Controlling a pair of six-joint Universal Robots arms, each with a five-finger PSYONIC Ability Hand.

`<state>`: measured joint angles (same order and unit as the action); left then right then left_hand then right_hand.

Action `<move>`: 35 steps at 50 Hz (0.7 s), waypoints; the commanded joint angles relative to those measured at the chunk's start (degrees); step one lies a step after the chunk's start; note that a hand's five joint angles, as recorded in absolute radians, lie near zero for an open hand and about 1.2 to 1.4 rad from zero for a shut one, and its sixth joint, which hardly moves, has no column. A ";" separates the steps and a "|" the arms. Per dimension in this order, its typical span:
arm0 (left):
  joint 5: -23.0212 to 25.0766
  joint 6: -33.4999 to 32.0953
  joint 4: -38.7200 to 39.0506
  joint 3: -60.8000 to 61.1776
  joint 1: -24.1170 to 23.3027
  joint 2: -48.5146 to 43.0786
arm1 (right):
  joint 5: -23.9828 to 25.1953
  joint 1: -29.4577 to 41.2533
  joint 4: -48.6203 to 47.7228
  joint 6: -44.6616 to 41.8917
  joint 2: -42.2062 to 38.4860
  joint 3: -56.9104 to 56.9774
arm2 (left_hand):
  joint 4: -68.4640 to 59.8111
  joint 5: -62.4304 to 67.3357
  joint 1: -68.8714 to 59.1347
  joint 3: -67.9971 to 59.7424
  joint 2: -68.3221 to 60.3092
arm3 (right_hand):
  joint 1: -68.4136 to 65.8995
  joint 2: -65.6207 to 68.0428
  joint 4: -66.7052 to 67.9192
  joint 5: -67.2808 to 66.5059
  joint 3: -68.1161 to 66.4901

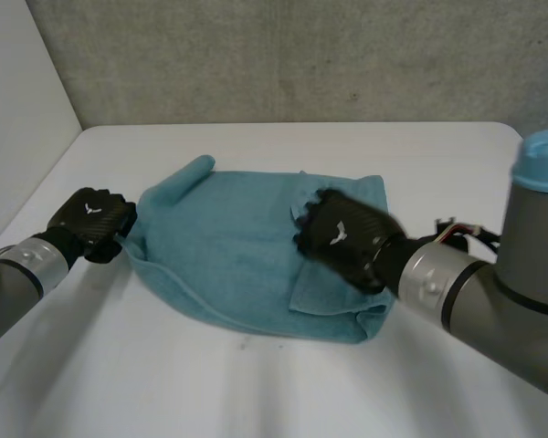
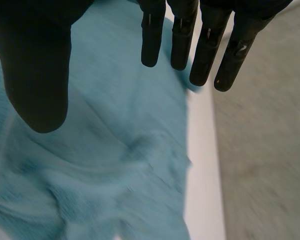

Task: Fold the laundry

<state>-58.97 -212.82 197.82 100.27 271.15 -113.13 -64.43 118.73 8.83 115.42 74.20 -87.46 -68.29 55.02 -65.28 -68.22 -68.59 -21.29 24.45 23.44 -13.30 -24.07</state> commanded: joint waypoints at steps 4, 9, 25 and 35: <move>0.00 0.12 -0.15 0.01 -0.27 0.28 | 1.15 5.28 14.37 -11.79 -15.48 11.43 | -11.71 14.98 -14.72 -11.78 -11.41 | -5.11 1.95 2.96 -3.10 -2.33; 0.00 0.12 -0.15 0.10 -0.18 0.72 | 1.67 5.28 14.82 -16.45 -16.98 12.49 | -11.71 14.98 -14.72 -11.78 -11.41 | -5.28 2.12 3.12 -3.26 -2.50; 0.08 0.21 -0.15 0.36 -0.10 0.72 | -0.52 4.84 13.59 -18.83 -21.99 15.48 | -11.71 14.98 -14.72 -11.78 -11.41 | -12.85 9.69 10.70 -10.83 -10.07; 0.08 0.21 -0.15 0.36 -0.10 0.72 | -2.46 2.30 12.09 -19.00 -22.17 16.00 | -11.71 14.98 -14.72 -11.78 -11.41 | -14.52 11.36 12.37 -12.51 -11.75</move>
<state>-58.88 -212.60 197.67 100.66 271.06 -112.41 -66.26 122.36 21.83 96.45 51.88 -71.68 -68.51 55.02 -65.29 -68.27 -68.63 -24.76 28.78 29.00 -18.13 -29.17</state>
